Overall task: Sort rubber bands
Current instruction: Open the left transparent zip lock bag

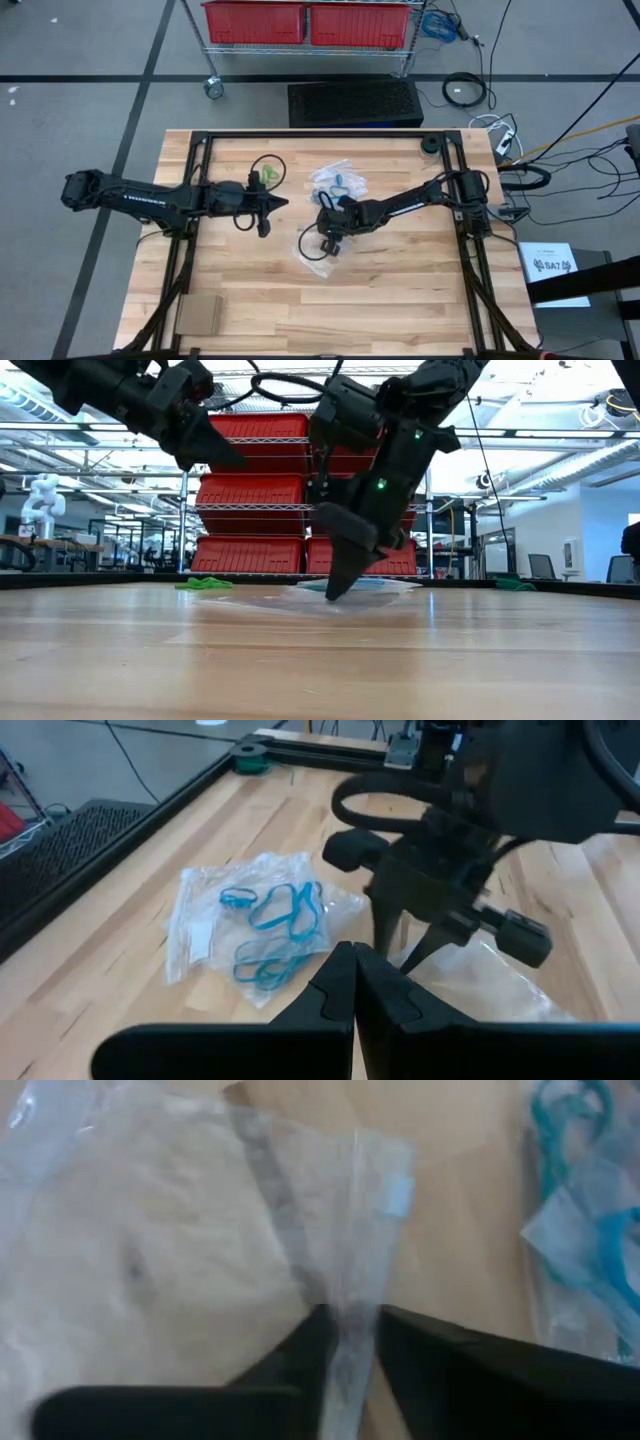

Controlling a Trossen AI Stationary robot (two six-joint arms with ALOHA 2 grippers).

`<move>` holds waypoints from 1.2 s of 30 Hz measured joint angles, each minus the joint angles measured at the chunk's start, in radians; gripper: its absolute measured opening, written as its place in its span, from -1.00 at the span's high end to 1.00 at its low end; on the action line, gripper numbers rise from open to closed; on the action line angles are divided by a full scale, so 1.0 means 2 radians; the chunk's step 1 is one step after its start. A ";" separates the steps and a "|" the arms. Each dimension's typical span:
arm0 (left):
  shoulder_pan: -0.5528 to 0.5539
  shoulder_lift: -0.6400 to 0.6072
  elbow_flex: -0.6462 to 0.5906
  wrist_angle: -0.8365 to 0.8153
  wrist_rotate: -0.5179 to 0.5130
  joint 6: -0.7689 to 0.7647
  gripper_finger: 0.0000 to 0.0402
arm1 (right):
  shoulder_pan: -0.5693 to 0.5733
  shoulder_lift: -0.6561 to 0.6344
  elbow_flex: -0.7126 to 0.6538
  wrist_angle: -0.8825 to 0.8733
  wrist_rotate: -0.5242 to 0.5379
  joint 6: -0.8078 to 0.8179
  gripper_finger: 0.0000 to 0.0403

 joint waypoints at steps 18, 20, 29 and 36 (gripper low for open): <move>0.034 0.099 0.000 0.160 0.099 -0.004 0.98 | 0.056 -0.113 0.010 -0.085 0.184 -0.136 0.99; 0.041 0.120 0.000 0.197 0.135 -0.006 0.98 | 0.066 -0.127 0.010 -0.090 0.201 -0.151 1.00; 0.061 0.145 0.000 0.264 0.165 -0.074 0.73 | 0.101 -0.164 0.010 -0.123 0.267 -0.183 1.00; 0.053 0.149 0.000 0.267 0.185 -0.134 0.36 | 0.108 -0.164 0.010 -0.119 0.310 -0.204 1.00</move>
